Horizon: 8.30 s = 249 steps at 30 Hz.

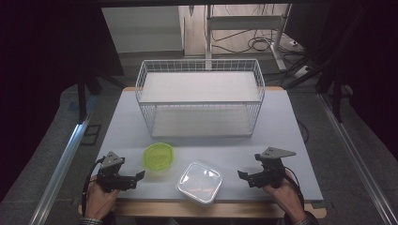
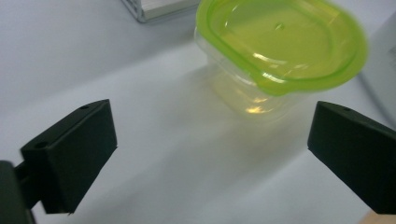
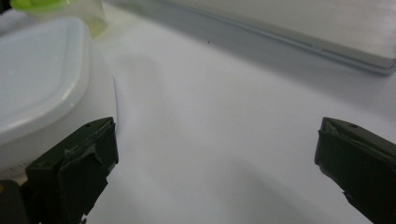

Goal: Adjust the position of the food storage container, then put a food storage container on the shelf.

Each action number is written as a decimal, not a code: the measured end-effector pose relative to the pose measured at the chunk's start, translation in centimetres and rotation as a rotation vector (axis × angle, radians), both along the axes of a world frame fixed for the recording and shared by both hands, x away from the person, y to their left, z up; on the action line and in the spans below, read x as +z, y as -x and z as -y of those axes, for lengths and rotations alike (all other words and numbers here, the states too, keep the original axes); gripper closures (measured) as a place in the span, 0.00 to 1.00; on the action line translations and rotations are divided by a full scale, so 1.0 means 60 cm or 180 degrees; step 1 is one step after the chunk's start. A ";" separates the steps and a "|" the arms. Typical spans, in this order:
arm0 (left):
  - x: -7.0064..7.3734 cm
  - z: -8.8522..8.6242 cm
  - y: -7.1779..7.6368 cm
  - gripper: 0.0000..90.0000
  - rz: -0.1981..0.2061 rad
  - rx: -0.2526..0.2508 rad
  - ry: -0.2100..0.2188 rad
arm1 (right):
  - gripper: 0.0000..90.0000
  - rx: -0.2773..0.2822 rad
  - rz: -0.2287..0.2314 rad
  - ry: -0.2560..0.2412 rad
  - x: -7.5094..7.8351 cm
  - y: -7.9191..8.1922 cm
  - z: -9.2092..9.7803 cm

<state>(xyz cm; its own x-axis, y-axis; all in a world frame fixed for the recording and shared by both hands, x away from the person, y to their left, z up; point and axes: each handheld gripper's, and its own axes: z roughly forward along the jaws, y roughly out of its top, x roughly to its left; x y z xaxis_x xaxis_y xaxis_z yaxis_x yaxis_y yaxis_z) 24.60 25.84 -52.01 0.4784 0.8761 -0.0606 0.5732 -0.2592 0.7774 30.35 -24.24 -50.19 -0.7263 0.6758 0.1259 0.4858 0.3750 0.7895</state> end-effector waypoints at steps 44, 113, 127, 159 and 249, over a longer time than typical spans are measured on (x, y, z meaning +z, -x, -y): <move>0.088 0.138 -0.036 1.00 0.0162 -0.0643 0.0109 | 0.14 -0.0011 -0.0155 0.0174 -0.002 0.002 -0.011; 0.028 0.158 -0.024 1.00 -0.0186 -0.0802 0.0053 | 0.96 0.0581 -0.0085 0.0549 0.028 0.059 -0.063; 0.009 0.201 -0.010 1.00 -0.0505 -0.1074 0.0087 | 0.98 0.1020 -0.0458 0.0399 0.018 0.094 -0.118; 0.000 0.221 -0.064 1.00 -0.0425 -0.0763 0.0329 | 0.99 0.0366 -0.0251 0.0298 0.012 -0.004 -0.102; 0.022 0.233 -0.092 0.20 -0.0620 -0.1381 0.0679 | 0.29 0.0376 -0.0887 -0.0034 0.024 -0.032 -0.132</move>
